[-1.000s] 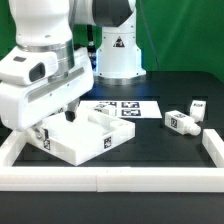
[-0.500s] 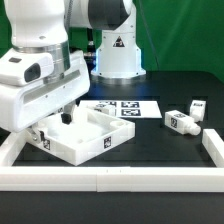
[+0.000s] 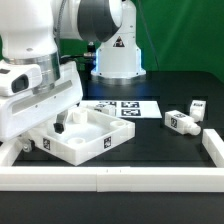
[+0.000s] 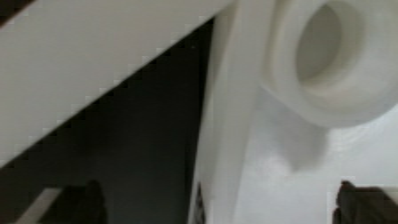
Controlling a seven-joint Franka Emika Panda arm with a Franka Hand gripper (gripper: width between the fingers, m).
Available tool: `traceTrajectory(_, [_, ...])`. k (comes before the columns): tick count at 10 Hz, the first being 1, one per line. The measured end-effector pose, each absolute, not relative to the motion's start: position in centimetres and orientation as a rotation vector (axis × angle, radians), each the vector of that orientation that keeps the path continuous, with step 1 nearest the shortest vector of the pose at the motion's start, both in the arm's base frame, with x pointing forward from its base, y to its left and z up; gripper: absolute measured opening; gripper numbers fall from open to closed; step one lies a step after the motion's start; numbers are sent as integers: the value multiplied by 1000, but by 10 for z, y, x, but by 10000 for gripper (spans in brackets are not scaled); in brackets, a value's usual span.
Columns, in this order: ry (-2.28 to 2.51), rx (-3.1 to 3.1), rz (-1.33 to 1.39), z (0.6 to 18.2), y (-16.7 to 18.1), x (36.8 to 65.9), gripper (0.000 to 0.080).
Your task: Assemble one leg
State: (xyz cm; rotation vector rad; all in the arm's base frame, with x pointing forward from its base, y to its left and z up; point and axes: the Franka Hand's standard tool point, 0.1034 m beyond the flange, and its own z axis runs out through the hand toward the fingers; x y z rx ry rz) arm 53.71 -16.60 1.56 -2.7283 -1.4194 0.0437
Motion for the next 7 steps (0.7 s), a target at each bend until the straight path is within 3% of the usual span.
traceTrajectory(1, [-1418, -2728, 45, 15, -166, 537, 520])
traceTrajectory(2, [-1418, -2728, 45, 15, -166, 537, 520])
traceTrajectory(4, [-1418, -2727, 46, 14, -166, 536, 240])
traceTrajectory(5, [-1418, -2727, 47, 14, -166, 536, 240])
traceTrajectory(6, [-1376, -2744, 51, 14, -165, 536, 72])
traceTrajectory(7, [-1322, -2774, 48, 15, -164, 538, 55])
